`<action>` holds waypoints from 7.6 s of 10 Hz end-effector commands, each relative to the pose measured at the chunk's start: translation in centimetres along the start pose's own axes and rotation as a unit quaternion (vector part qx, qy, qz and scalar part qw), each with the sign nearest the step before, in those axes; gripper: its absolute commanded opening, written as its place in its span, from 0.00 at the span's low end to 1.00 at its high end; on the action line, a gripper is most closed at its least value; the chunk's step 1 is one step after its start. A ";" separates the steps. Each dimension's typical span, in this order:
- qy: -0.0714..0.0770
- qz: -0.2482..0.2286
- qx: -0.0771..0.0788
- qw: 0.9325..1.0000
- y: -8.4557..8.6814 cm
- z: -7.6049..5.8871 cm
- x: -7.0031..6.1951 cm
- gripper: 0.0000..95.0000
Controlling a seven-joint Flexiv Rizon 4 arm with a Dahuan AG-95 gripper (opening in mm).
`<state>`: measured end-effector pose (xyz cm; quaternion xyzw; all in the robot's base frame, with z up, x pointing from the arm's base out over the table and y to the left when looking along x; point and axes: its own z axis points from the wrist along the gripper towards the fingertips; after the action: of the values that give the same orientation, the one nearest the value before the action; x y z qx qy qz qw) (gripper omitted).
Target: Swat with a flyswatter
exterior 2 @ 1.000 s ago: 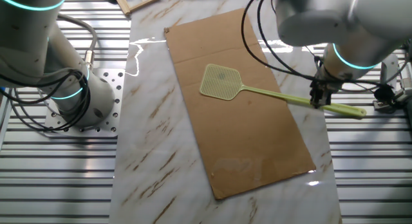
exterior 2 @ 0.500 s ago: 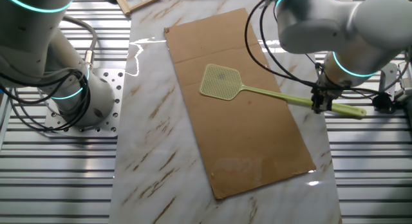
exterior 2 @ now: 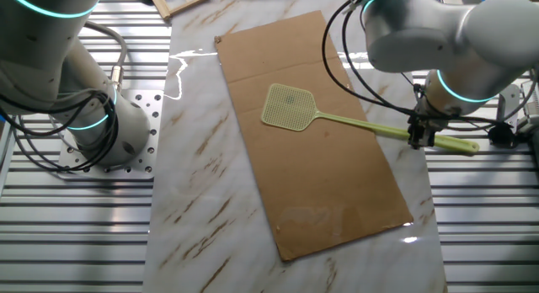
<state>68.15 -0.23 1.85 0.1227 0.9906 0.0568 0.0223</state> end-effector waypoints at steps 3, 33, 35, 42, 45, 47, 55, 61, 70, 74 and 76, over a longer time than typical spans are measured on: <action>0.001 -0.011 0.022 1.000 -0.1 0.2 -0.1 0.20; 0.002 0.006 0.012 1.000 -1.0 -5.8 3.6 0.00; 0.007 0.005 0.014 1.000 -1.3 -5.4 4.3 0.00; 0.045 -0.066 0.023 0.997 -1.5 -5.3 4.6 0.00; 0.058 -0.097 0.026 0.993 -1.5 -5.3 4.6 0.00; 0.064 -0.114 0.020 0.991 -1.5 -5.3 4.6 0.00; 0.062 -0.100 0.021 0.993 -1.5 -5.3 4.6 0.00; 0.027 -0.055 0.026 0.998 -3.9 -7.8 4.5 0.00; 0.019 -0.030 -0.003 0.999 -7.5 -10.2 5.7 0.00; 0.004 -0.017 -0.004 1.000 -5.2 -8.9 4.8 0.00; 0.003 -0.018 -0.003 1.000 -4.4 -8.2 4.5 0.00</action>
<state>62.31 -4.13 9.20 0.1108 0.9917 0.0601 0.0254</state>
